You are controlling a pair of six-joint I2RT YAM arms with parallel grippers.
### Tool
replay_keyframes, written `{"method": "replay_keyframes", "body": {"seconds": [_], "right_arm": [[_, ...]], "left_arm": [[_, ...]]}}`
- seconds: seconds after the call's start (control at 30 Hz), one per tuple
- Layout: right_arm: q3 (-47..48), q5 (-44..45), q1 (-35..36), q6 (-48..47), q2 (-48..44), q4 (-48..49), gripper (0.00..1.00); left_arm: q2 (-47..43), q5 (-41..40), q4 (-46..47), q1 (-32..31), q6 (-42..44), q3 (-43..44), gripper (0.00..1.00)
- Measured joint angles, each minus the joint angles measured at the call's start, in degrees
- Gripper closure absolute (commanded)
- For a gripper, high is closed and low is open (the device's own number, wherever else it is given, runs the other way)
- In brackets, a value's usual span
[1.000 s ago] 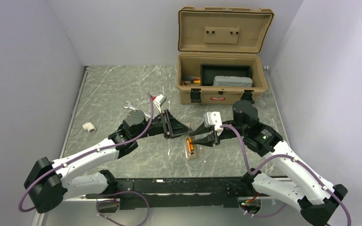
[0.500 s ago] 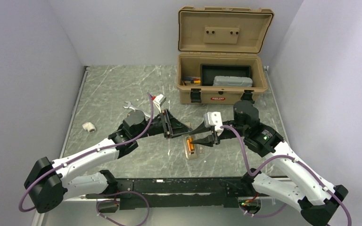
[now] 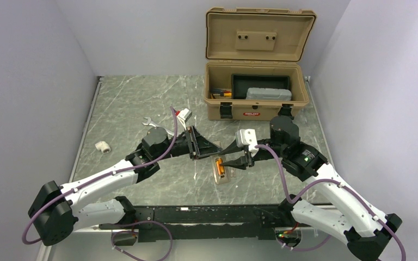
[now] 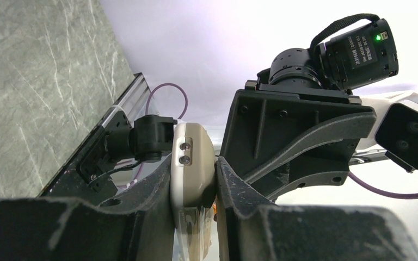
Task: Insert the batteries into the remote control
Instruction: Load the battery into the remote control.
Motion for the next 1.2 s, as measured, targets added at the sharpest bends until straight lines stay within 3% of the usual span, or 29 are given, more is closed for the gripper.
{"method": "replay_keyframes", "body": {"seconds": [0.77, 1.0, 1.2], "right_arm": [[0.52, -0.83, 0.00, 2.19, -1.51, 1.22, 0.58], [0.92, -1.18, 0.00, 2.82, -1.51, 1.99, 0.66], [1.01, -2.01, 0.00, 2.84, -1.46, 2.01, 0.68]], "left_arm": [[0.00, 0.42, 2.29, -0.02, -0.46, 0.00, 1.00], [0.00, 0.44, 2.60, -0.02, -0.48, 0.00, 1.00], [0.00, 0.46, 2.58, -0.02, -0.48, 0.00, 1.00]]}}
